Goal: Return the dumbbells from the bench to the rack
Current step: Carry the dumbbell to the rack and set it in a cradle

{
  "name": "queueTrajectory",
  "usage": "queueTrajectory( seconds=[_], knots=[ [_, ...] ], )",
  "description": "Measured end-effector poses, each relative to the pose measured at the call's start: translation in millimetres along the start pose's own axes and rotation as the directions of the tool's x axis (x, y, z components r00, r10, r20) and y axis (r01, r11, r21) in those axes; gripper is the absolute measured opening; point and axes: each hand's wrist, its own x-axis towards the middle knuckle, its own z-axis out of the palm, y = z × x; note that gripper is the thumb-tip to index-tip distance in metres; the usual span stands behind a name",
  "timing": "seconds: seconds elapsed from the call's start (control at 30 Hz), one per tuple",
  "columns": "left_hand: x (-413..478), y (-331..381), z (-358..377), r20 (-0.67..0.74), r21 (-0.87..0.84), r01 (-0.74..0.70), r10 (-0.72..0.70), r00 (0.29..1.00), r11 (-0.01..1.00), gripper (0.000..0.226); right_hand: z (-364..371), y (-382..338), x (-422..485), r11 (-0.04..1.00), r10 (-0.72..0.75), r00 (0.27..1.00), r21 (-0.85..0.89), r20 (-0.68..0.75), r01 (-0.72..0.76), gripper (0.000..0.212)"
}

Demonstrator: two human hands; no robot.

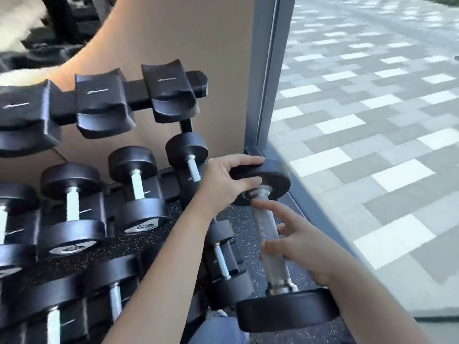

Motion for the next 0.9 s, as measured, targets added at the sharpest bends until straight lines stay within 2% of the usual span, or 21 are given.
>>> queueTrajectory(
  seconds=[0.43, 0.67, 0.9],
  knots=[
    [116, -45, -95, -0.073, -0.011, 0.015, -0.015, 0.997, 1.000, 0.039, 24, -67, 146, 0.999, 0.000, 1.000, -0.053, 0.029, 0.001, 0.063],
    [161, -62, -122, -0.134, -0.009, 0.056, -0.056, 0.989, 0.998, 0.037, 18, -93, 202, 0.997, 0.000, 0.993, -0.081, 0.116, 0.009, 0.062],
    [221, -69, -142, -0.284, 0.001, 0.022, -0.021, 0.959, 1.000, 0.040, -9, -123, 280, 0.986, -0.041, 0.969, -0.149, 0.245, 0.079, 0.064]
  ],
)
